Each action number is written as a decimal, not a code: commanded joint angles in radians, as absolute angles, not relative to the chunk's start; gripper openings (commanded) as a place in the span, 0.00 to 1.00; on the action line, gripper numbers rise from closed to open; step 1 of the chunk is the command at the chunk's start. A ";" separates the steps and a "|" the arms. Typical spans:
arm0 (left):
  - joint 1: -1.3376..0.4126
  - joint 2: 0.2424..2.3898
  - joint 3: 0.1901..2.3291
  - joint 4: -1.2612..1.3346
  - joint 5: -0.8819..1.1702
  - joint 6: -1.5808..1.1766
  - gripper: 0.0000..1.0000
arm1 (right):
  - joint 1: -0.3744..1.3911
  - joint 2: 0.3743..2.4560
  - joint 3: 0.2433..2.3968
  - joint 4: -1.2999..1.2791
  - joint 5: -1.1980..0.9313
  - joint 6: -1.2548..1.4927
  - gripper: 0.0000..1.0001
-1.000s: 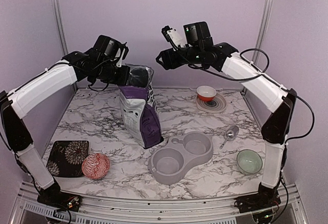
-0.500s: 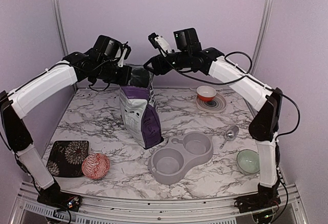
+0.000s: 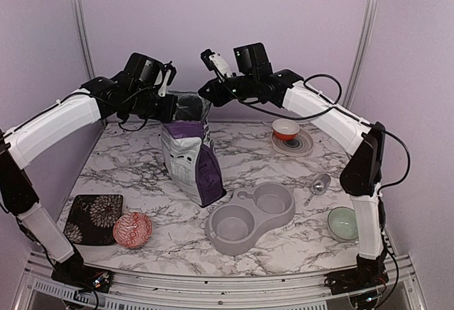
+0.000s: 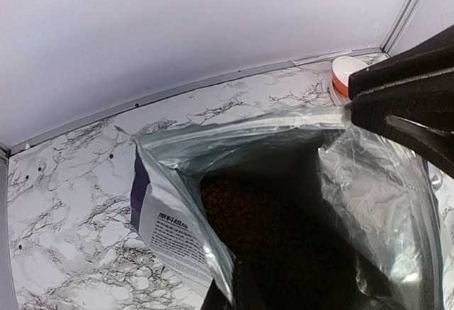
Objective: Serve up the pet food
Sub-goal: Open the seal of the pet food bag.
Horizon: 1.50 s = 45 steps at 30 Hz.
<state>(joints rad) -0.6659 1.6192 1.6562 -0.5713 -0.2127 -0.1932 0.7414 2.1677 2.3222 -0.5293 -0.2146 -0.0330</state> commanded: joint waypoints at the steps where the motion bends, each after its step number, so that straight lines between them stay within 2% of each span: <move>1: -0.670 1.521 1.672 -0.445 -0.250 -0.180 0.00 | 0.753 2.204 2.349 -0.534 -0.130 -0.030 0.01; 17: -0.670 1.516 1.728 -0.497 -0.384 -0.090 0.00 | 0.745 2.125 2.314 -0.480 0.306 -0.113 0.00; 23: -0.665 1.530 1.763 -0.522 -0.460 -0.025 0.00 | 0.741 2.102 2.272 -0.494 0.328 -0.085 0.00; 30: -0.657 1.558 1.744 -0.521 -0.415 -0.045 0.00 | 0.741 2.078 2.197 -0.470 0.295 -0.060 0.00; 38: -0.654 1.557 1.747 -0.524 -0.343 -0.066 0.27 | 0.741 2.061 2.172 -0.437 0.151 -0.043 0.02; 41: -0.654 1.555 1.763 -0.537 -0.295 -0.084 0.36 | 0.742 2.066 2.181 -0.439 0.119 -0.036 0.09; 45: -0.655 1.550 1.789 -0.581 -0.246 -0.109 0.55 | 0.742 2.064 2.184 -0.433 0.088 -0.028 0.22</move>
<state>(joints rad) -0.6544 1.5761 1.7496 -0.5537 -0.3088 -0.0826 0.7456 2.1017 2.1704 -0.4465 0.1215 -0.0486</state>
